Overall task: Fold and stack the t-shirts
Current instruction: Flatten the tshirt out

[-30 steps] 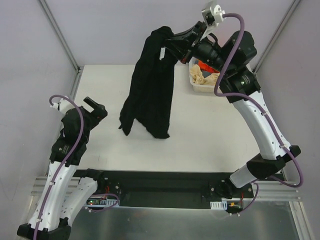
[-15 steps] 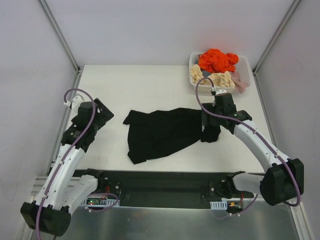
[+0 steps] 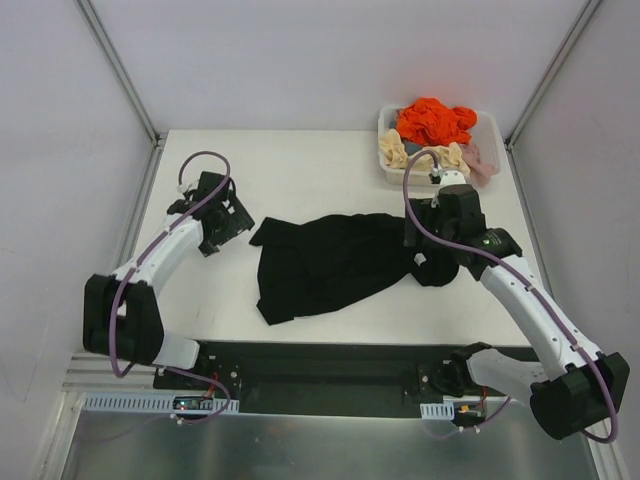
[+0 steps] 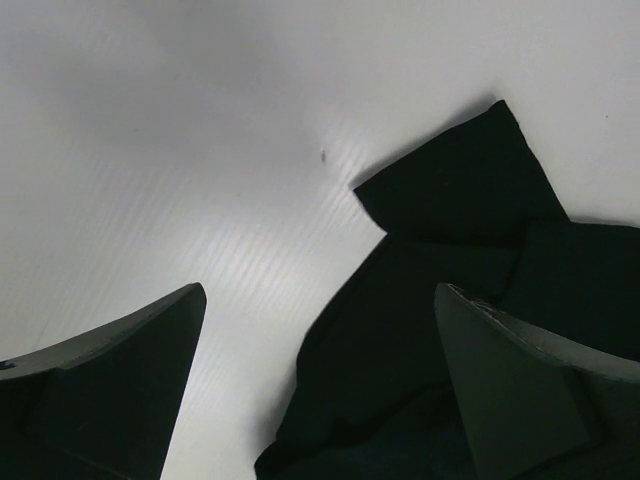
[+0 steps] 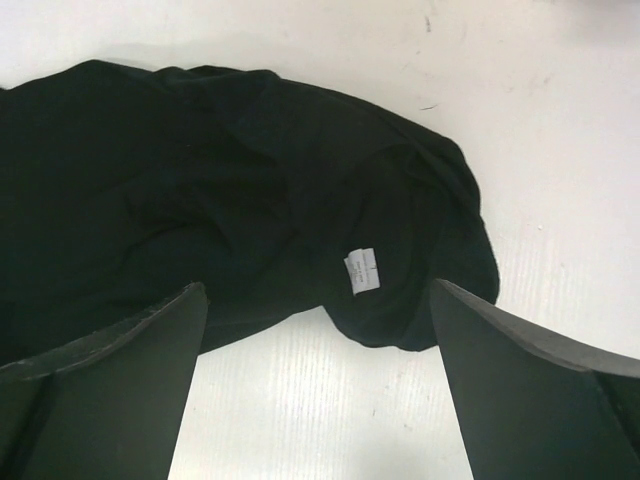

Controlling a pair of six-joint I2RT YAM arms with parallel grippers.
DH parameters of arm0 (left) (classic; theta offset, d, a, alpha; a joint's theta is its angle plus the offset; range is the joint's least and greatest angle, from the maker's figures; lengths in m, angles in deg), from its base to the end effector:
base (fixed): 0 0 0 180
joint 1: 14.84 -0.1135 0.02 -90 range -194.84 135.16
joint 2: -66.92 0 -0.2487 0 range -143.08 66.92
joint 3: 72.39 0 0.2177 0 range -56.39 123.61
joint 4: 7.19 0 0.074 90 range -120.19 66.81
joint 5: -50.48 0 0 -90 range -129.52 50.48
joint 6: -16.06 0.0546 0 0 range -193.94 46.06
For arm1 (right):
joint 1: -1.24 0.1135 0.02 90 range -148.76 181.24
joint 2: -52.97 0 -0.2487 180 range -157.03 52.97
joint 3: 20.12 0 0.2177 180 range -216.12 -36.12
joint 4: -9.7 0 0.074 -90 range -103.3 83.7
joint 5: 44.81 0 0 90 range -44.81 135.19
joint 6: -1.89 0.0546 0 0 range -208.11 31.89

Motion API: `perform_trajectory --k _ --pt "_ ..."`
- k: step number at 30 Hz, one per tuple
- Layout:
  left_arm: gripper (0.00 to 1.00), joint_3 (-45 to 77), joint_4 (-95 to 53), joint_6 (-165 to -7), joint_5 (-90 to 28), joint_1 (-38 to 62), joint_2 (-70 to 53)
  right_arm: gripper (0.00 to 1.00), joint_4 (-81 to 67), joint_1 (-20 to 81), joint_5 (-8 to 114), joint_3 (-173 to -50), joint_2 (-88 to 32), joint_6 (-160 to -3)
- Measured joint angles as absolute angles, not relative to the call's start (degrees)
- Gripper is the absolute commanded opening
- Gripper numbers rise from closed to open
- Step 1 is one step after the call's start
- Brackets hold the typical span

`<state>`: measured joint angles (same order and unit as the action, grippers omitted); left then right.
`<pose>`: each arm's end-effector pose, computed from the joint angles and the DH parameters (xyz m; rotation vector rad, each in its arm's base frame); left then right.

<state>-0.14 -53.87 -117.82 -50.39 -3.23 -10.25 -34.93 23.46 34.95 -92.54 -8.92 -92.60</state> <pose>0.2577 -0.0424 0.2373 -0.7611 2.3378 -0.1914 0.2098 0.0752 0.3010 -0.3977 2.1182 -0.0146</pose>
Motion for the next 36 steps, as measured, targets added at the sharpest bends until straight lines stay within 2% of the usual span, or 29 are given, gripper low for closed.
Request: perform_trajectory --k 3,8,19,22,23,25,26,27,36 --pt "0.93 3.86 -52.91 -117.44 -47.05 -3.44 -17.86 0.97 -34.47 24.12 36.26 -92.35 -8.92 -92.27" --pt "0.88 6.33 -51.36 -117.23 -42.31 -3.71 -27.36 0.97 -32.67 24.34 38.20 -90.25 -9.23 -92.23" --pt "0.67 10.57 -48.80 -117.38 -34.77 -4.03 -37.33 0.97 -29.24 32.25 41.70 -91.69 -17.47 -93.80" --pt "0.51 12.45 -47.97 -117.20 -34.59 -4.03 -39.01 0.99 -29.31 36.29 41.98 -95.71 -22.89 -93.80" --pt "0.37 13.00 -47.79 -117.12 -34.31 -4.03 -39.54 0.99 -29.29 37.54 41.85 -97.90 -25.40 -93.80" --pt "0.23 14.09 -47.03 -116.83 -33.70 -4.03 -40.68 0.99 -28.26 40.31 40.67 -101.50 -30.08 -93.80" --pt "0.07 14.29 -46.57 -116.72 -33.59 -4.03 -41.16 0.99 -27.30 41.91 39.93 -103.10 -32.48 -93.76" --pt "0.00 14.44 -46.04 -116.57 -33.28 -4.06 -41.59 0.99 -26.14 43.55 39.43 -104.41 -34.76 -93.67" --pt "0.00 13.70 -43.51 -116.33 -31.05 -4.08 -42.01 0.81 -20.06 51.22 37.26 -120.87 -60.26 -92.38"
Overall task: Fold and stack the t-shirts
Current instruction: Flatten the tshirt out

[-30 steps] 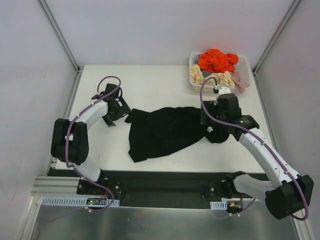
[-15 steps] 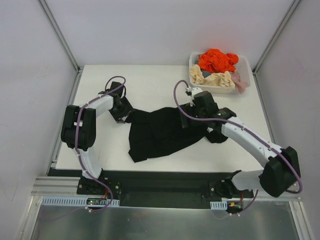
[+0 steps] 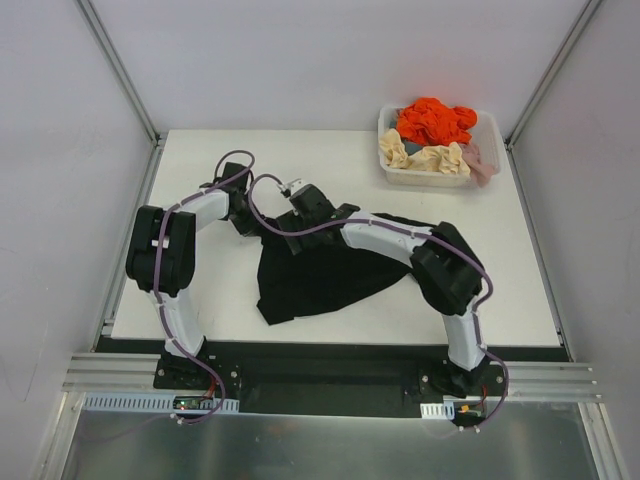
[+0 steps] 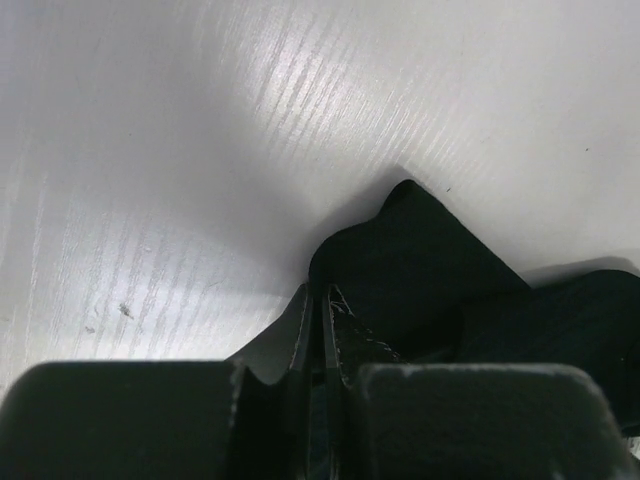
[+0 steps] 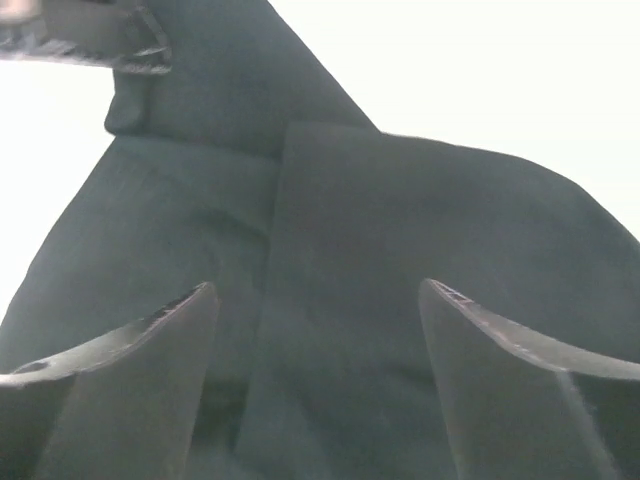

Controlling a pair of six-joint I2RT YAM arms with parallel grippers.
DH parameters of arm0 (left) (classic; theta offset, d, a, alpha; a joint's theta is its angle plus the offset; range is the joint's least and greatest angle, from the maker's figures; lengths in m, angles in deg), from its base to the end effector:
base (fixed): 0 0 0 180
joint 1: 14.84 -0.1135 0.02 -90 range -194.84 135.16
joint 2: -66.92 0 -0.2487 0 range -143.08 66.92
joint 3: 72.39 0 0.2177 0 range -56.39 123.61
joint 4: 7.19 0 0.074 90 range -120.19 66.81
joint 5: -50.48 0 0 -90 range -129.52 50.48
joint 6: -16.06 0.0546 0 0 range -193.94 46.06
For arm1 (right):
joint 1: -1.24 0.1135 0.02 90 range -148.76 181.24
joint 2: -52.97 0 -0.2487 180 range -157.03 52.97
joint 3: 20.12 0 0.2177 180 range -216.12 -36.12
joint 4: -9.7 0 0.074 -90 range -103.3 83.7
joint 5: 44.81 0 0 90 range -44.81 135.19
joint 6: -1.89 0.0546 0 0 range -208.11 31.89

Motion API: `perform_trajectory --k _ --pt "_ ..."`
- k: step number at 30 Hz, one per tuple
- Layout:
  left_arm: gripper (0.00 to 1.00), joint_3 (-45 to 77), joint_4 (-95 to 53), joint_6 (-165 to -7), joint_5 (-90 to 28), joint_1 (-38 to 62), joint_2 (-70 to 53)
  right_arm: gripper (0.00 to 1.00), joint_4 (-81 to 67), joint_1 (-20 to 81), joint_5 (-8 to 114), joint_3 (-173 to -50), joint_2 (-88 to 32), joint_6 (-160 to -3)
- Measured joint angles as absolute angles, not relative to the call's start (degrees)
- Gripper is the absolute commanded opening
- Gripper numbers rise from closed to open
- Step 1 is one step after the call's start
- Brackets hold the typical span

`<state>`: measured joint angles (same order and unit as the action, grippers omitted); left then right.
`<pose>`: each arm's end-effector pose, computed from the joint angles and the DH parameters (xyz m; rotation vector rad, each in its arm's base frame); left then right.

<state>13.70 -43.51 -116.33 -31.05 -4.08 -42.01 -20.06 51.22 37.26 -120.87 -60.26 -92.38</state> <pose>0.3590 -0.0764 0.1543 -0.6777 2.5932 -0.5081 0.2794 0.3210 0.2089 -0.9906 2.0893 0.2498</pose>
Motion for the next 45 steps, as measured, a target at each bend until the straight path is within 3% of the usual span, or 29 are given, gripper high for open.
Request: perform_trajectory --k 8,13,16,21,22,36,45 --pt "0.00 10.05 -42.87 -116.35 -32.30 -4.06 -39.17 0.61 -20.44 51.90 35.54 -125.04 -69.55 -91.27" --pt "0.00 9.24 -42.37 -116.37 -32.36 -4.06 -38.58 0.30 -20.81 52.14 32.56 -125.37 -69.57 -90.41" --pt "0.00 8.54 -42.28 -116.37 -32.82 -4.06 -37.97 0.17 -21.13 52.18 29.37 -125.37 -69.57 -90.13" --pt "0.00 7.27 -42.59 -116.40 -33.83 -4.06 -36.22 0.09 -21.13 52.27 26.25 -125.28 -69.22 -90.24" --pt "0.00 7.14 -42.61 -116.40 -33.96 -4.06 -35.87 0.01 -21.11 52.27 25.96 -125.15 -68.90 -90.24" --pt "0.00 5.56 -42.92 -116.77 -37.65 -4.19 -23.93 0.01 -17.97 46.87 28.15 -112.00 -45.77 -92.43" --pt "0.00 3.75 -43.25 -116.72 -42.20 -4.56 -17.62 0.00 -19.50 41.49 35.23 -102.36 -39.67 -93.34"
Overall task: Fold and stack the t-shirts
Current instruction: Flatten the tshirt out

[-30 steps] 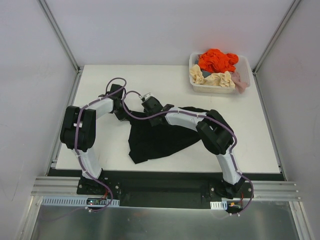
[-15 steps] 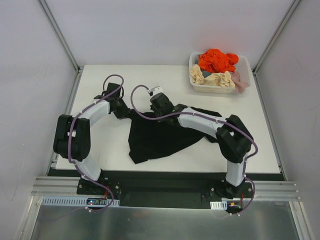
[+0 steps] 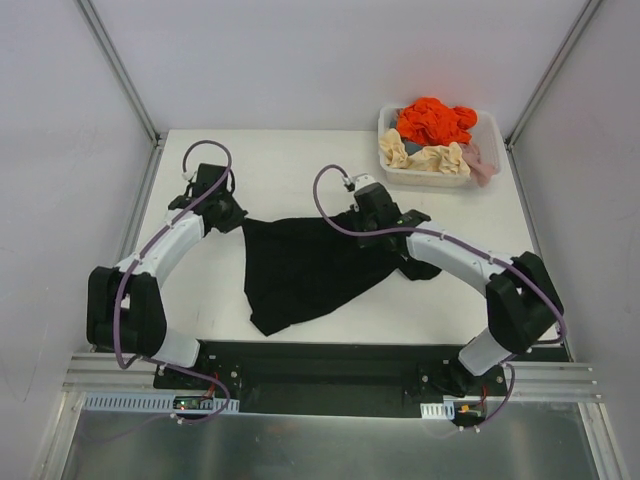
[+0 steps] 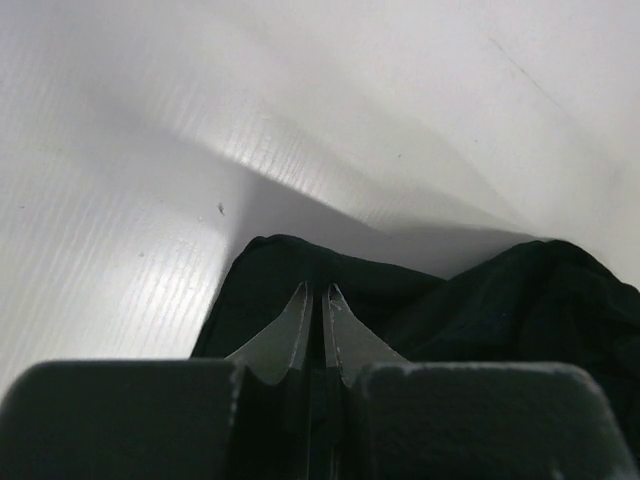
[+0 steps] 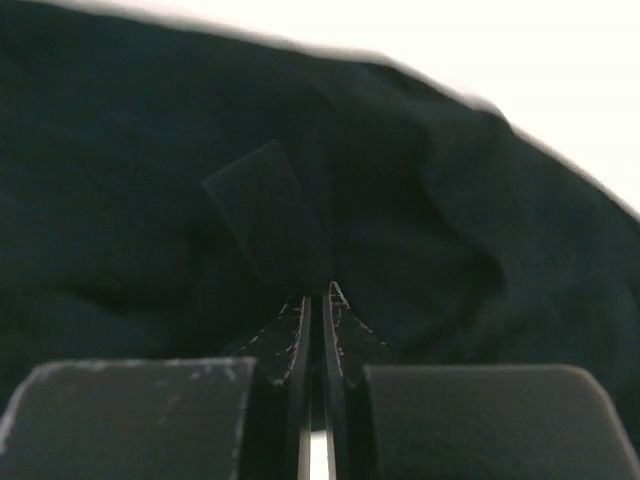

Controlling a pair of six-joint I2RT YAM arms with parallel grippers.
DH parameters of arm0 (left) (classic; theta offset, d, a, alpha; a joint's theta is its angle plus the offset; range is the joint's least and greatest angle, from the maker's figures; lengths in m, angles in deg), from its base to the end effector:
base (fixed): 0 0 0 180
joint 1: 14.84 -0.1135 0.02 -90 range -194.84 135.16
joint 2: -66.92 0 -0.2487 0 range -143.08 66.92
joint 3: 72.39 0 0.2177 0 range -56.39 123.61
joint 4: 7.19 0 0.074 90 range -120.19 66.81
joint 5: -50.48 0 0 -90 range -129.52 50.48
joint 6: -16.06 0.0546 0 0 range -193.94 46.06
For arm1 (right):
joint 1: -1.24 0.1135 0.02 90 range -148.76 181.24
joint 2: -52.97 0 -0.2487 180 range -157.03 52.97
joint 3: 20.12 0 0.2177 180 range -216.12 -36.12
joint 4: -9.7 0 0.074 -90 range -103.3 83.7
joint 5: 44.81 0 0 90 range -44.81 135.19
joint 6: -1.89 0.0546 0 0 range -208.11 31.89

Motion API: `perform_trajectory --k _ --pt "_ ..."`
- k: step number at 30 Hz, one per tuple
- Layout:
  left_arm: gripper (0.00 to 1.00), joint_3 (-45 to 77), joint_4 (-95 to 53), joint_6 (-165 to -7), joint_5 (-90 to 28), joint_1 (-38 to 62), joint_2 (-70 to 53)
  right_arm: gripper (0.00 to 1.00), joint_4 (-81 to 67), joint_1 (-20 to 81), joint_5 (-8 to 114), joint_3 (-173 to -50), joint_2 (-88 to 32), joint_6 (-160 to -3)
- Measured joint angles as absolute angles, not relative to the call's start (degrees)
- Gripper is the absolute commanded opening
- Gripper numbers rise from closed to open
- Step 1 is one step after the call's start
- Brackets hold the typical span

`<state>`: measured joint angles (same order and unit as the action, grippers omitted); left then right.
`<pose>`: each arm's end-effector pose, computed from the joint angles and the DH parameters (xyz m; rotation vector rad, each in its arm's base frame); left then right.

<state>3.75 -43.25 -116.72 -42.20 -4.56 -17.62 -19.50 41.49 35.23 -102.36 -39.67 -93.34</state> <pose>0.2990 -0.0516 0.2392 -0.6887 2.2794 -0.3966 0.2687 0.2151 0.2412 -0.7850 2.1117 0.1316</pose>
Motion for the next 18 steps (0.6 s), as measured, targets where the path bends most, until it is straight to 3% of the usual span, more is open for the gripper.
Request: perform_trajectory --k 9,18 --pt "0.00 4.38 -45.32 -116.05 -44.84 -4.56 -3.50 0.01 -20.70 36.79 19.73 -97.55 -14.56 -99.79" --pt "0.00 15.66 -46.31 -113.25 -50.72 -4.56 16.59 0.01 -17.55 36.69 9.85 -110.66 3.97 -114.09"
